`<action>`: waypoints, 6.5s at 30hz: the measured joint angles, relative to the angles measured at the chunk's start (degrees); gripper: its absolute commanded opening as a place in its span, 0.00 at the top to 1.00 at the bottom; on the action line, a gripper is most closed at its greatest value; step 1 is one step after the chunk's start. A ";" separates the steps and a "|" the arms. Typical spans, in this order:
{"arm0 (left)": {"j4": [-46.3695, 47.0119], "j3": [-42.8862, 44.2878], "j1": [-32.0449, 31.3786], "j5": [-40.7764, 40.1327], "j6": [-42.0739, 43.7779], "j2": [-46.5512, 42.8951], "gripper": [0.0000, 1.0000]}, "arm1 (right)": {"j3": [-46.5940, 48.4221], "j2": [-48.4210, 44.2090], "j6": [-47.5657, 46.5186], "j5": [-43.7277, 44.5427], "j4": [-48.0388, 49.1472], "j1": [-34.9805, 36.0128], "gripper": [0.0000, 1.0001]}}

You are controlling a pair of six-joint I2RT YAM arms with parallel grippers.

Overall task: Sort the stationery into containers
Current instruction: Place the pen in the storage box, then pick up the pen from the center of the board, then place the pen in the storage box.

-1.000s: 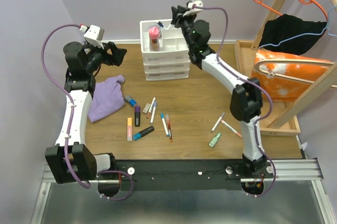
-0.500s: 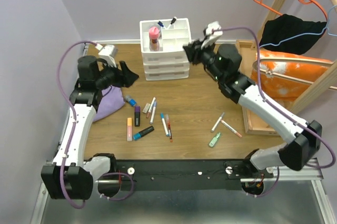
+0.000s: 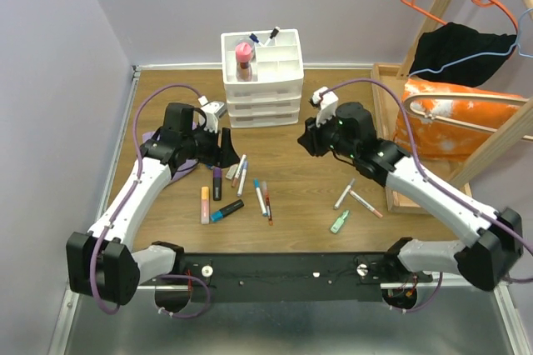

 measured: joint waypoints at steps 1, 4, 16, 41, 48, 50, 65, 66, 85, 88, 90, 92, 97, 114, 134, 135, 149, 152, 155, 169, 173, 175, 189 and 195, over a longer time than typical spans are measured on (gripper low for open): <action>-1.01 0.00 1.01 -0.68 0.24 0.76 0.30 | 0.96 1.90 0.85 -0.57 -0.61 0.00 0.62; -3.28 -0.02 4.59 -1.66 0.20 1.42 0.27 | 2.12 8.31 2.73 -2.36 -0.28 0.15 0.55; -2.51 -7.10 14.93 -4.96 -4.59 -10.60 0.18 | 13.51 30.32 6.84 -2.51 -5.20 10.19 0.45; -1.07 -4.09 25.97 -7.06 -8.41 -12.98 0.17 | 25.99 48.02 8.92 5.42 -12.44 15.47 0.56; -1.03 -4.09 26.29 -6.75 -8.46 -13.00 0.17 | 26.80 49.27 9.53 5.51 -13.94 15.63 0.61; -1.01 -4.09 26.32 -6.75 -8.46 -12.94 0.17 | 26.93 49.37 9.66 5.62 -14.16 15.82 0.64; -0.81 -4.07 26.58 -6.69 -8.52 -12.22 0.17 | 26.97 49.44 9.86 5.73 -14.43 18.73 0.61; -0.81 -4.07 26.58 -6.67 -8.55 -12.22 0.17 | 26.97 49.44 9.86 5.70 -14.45 18.78 0.61; -1.31 -3.58 26.58 -6.14 -8.59 -12.50 0.17 | 26.67 49.24 9.75 5.79 -14.21 18.97 0.99; -1.68 -2.29 26.58 -5.86 -8.59 -12.15 0.17 | 27.19 49.11 9.53 5.62 -14.49 19.23 0.99; -1.77 -1.07 26.58 -5.70 -8.57 -11.61 0.17 | 28.81 49.05 9.40 5.27 -14.84 19.37 0.99; -1.95 0.48 26.58 -5.62 -8.41 -10.84 0.18 | 32.24 48.50 9.31 3.87 -15.28 19.45 1.00; -2.36 3.61 26.58 -5.25 -7.74 -8.87 0.18 | 43.93 43.80 8.24 0.46 -14.82 19.41 0.99; -0.94 11.17 26.64 -0.79 -6.10 -3.61 0.18 | 44.61 23.08 -9.33 9.97 38.40 10.34 0.99; 8.98 17.09 26.64 3.96 -8.70 11.82 0.18 | 72.19 59.32 -14.14 24.41 42.77 -9.16 0.99; 9.01 17.16 26.64 3.96 -8.70 12.44 0.18 | 72.50 59.63 -13.77 24.39 42.58 -9.40 1.00; 9.57 20.22 26.69 3.93 -8.66 17.18 0.18 | 72.61 64.61 -9.42 23.10 39.50 -9.92 1.00; 9.62 20.37 26.75 3.91 -8.63 17.75 0.18 | 72.61 65.70 -9.03 23.04 39.28 -9.92 1.00; 9.62 20.37 26.97 3.91 -8.63 18.12 0.18 | 72.61 66.58 -8.52 23.04 38.23 -9.92 1.00; 9.77 20.24 27.39 3.93 -8.79 17.77 0.18 | 68.85 64.70 -5.53 21.77 35.10 -9.92 0.62; 10.36 18.73 27.50 3.96 -9.29 15.47 0.18 | 64.32 60.54 -5.01 21.73 33.77 -9.79 0.61; 10.45 17.70 27.58 3.96 -9.55 13.90 0.18 | 61.61 57.61 -4.92 21.73 33.44 -9.62 0.59; 8.79 10.45 30.40 2.25 -9.68 -2.56 0.16 | 38.95 30.34 0.50 1.44 19.26 0.20 0.60; 5.42 6.62 31.61 0.00 -8.66 -8.11 0.16 | 31.28 32.72 10.95 -3.13 0.92 3.69 0.66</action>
